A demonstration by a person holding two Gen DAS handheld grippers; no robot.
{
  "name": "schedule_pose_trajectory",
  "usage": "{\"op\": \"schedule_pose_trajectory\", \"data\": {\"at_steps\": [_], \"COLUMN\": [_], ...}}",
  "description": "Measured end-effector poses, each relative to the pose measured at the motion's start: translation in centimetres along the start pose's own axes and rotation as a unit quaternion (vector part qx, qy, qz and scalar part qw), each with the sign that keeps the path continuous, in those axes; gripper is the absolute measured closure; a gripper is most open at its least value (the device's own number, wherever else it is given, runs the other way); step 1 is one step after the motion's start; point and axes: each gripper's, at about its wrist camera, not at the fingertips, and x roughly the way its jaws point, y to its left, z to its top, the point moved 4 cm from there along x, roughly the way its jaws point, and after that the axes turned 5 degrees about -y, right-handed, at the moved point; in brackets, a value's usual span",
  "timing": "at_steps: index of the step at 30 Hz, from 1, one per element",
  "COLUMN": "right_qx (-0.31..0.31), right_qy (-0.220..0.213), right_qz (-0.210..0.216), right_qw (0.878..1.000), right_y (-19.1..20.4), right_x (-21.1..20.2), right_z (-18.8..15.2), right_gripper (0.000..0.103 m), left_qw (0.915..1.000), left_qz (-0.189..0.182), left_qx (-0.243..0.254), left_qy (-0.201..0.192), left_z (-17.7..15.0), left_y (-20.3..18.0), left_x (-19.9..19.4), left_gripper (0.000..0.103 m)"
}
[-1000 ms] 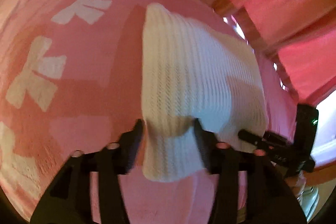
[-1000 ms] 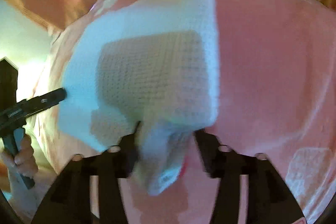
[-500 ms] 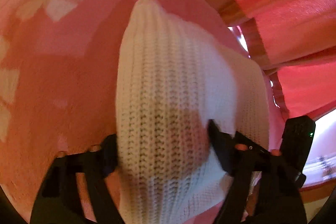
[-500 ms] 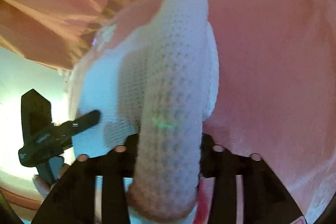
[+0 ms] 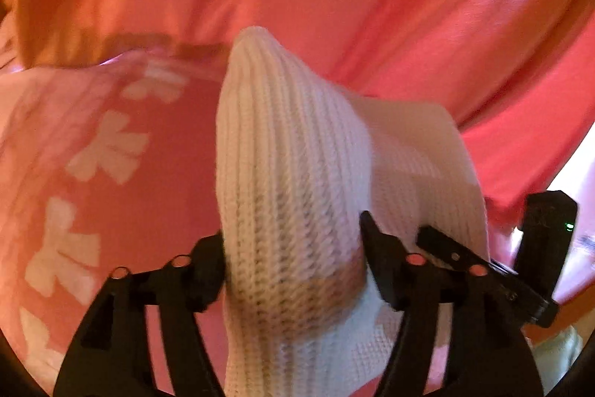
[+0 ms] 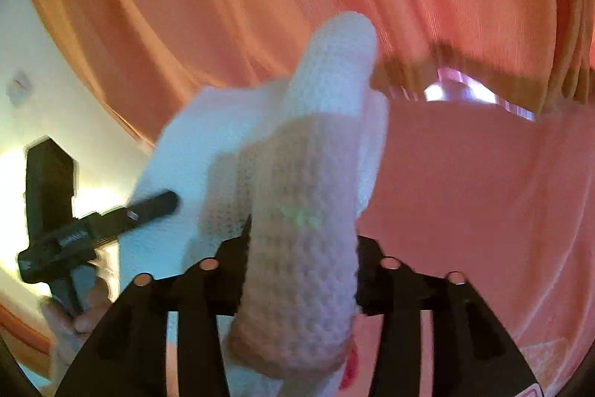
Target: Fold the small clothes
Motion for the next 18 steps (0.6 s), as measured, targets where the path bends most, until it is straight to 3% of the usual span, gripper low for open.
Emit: {"op": "schedule_pose_trajectory", "data": {"at_steps": [3,5,6,8,10,12,13,18], "right_qx": [0.012,0.019,0.01,-0.028,-0.064,-0.066,-0.059,-0.09], "right_qy": [0.024,0.011,0.0,0.0,0.043,0.117,0.126,0.051], "right_qz": [-0.093,-0.066,-0.037,-0.025,-0.032,-0.076,-0.081,-0.079], "right_qw": [0.995,0.998,0.999,0.999,0.997,0.988,0.987,0.991], "right_y": [-3.3,-2.9,-1.8,0.5,1.5,0.3,-0.2,2.1], "right_x": [2.6,1.4,0.3,-0.4,1.6,5.3,6.1,2.0], "right_z": [-1.5,-1.3,-1.3,-2.2,-4.3,-6.8,-7.2,-5.3], "right_gripper": [0.072,0.079,0.083,0.088,0.093,0.103,0.103,0.102], "left_qw": [0.9942,0.9915,0.992,0.9931,0.9918,0.9881,0.9856,0.9839], "left_qz": [0.093,0.106,0.105,0.105,0.116,0.134,0.145,0.153], "left_qx": [-0.021,-0.029,-0.028,-0.009,0.03,0.055,0.065,0.084], "left_qy": [0.051,0.071,0.065,0.053,0.042,0.051,0.059,0.038], "left_z": [-2.5,-3.4,-3.6,-3.7,-4.3,-4.7,-4.9,-5.3], "left_y": [3.6,4.4,4.3,3.5,2.5,2.3,2.4,1.2], "left_x": [4.4,5.0,4.5,3.5,2.8,3.2,3.6,2.4], "left_gripper": [0.038,0.039,0.039,0.038,0.036,0.036,0.036,0.036]}}
